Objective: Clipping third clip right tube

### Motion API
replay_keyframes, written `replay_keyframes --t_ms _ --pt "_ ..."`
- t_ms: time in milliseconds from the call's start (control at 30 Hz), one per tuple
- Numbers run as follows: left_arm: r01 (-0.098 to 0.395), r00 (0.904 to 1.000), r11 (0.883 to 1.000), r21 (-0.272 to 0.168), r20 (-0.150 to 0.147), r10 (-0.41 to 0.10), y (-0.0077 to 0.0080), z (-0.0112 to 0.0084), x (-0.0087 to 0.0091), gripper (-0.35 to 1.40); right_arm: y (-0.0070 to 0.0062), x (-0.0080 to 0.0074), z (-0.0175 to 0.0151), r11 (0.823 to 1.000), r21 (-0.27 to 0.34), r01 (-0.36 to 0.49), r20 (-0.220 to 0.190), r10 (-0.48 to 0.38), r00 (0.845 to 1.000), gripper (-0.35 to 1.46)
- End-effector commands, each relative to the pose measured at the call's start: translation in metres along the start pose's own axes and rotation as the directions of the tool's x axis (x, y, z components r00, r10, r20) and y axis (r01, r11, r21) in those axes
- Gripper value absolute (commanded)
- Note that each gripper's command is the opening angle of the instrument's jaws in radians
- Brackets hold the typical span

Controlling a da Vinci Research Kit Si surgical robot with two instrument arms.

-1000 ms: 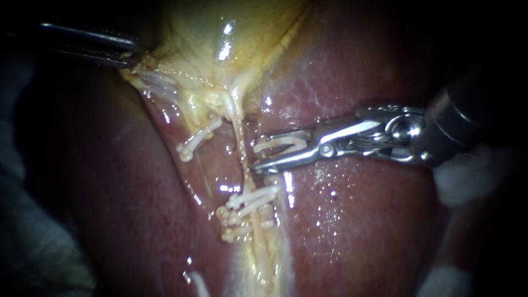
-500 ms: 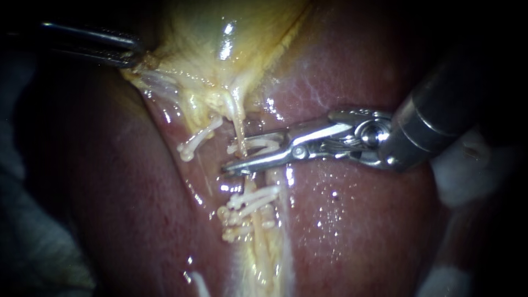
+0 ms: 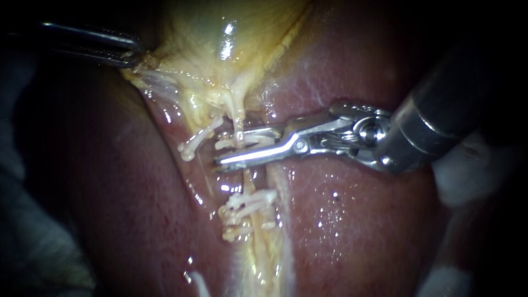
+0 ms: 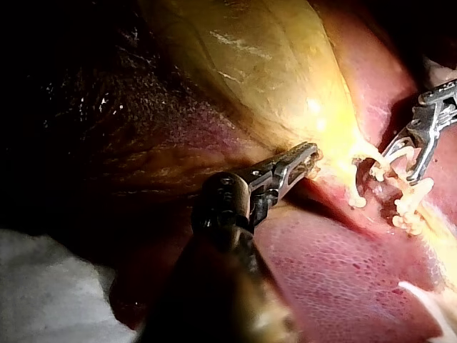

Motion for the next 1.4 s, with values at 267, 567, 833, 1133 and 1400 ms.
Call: replay_keyframes --t_ms 267,567,833,1133,1400 --pt "0.0 1.0 1.0 0.001 0.0 0.0 0.0 0.0001 0.0 -0.35 -0.0003 0.0 0.0002 1.0 0.023 -0.019 0.014 0.019 1.0 0.41" --pt "0.001 1.0 1.0 -0.001 0.001 -0.001 0.0 0.0002 0.0 -0.35 0.0 0.0002 0.0005 1.0 0.022 -0.02 0.013 0.019 1.0 0.12" --pt "0.001 1.0 1.0 -0.001 0.001 -0.001 0.0 0.0002 0.0001 -0.35 0.0 0.0002 0.0004 0.995 0.021 -0.096 0.014 0.096 0.995 -0.35" --pt "0.001 1.0 1.0 -0.001 0.001 -0.001 0.0 0.0002 0.0001 -0.35 0.0001 -0.0001 0.0003 0.993 0.022 -0.118 0.016 0.117 0.993 -0.35" --pt "0.001 1.0 1.0 -0.001 0.001 -0.001 0.0 0.0002 0.0001 -0.35 0.0002 -0.0004 0.0004 0.993 0.022 -0.116 0.018 0.115 0.993 -0.35"
